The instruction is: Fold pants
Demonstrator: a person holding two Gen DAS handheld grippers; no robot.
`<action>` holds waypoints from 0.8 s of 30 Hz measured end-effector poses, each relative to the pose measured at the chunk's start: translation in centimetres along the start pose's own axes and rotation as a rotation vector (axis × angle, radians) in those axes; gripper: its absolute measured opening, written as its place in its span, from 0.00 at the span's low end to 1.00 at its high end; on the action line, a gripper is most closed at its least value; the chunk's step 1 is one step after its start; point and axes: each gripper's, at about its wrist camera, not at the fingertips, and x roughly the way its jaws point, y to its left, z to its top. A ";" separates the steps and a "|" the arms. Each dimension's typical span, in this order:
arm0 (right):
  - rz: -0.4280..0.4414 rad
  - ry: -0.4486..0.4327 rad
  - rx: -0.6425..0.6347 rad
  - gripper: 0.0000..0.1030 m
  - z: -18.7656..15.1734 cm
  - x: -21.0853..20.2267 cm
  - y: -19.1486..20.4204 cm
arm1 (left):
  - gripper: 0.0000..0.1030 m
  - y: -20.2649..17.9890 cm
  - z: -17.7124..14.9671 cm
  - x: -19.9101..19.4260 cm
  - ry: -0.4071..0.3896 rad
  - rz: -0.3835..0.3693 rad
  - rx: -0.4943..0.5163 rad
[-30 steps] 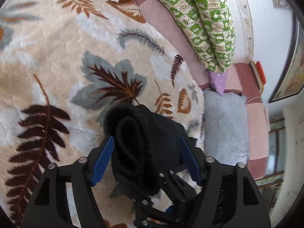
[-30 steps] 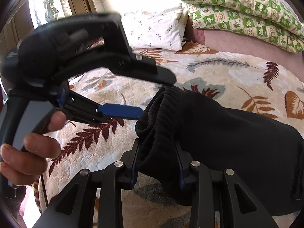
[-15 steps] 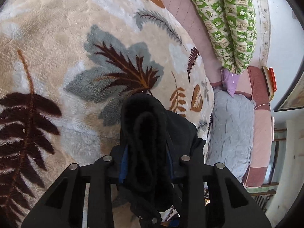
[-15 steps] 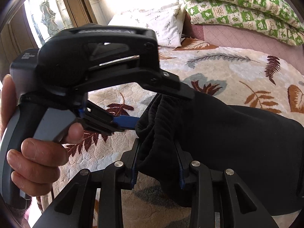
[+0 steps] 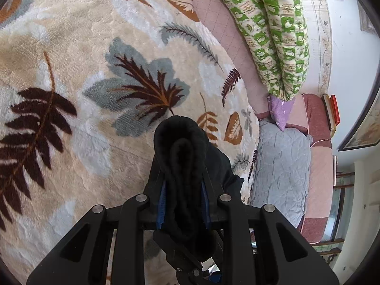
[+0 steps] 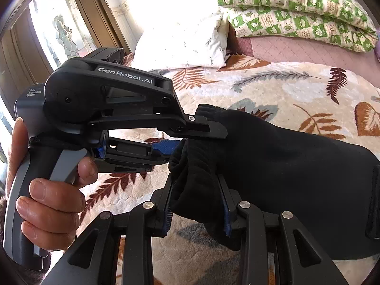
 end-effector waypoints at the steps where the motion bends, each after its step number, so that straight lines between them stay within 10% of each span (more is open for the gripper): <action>1: 0.006 -0.005 0.003 0.33 0.0 -0.5 0.0 | 0.21 -0.6 -0.2 0.0 -0.003 0.005 0.005; 24: 0.091 -0.168 0.263 0.33 -1.5 -12.8 -11.9 | 0.21 -15.7 -6.3 10.0 0.069 0.111 0.164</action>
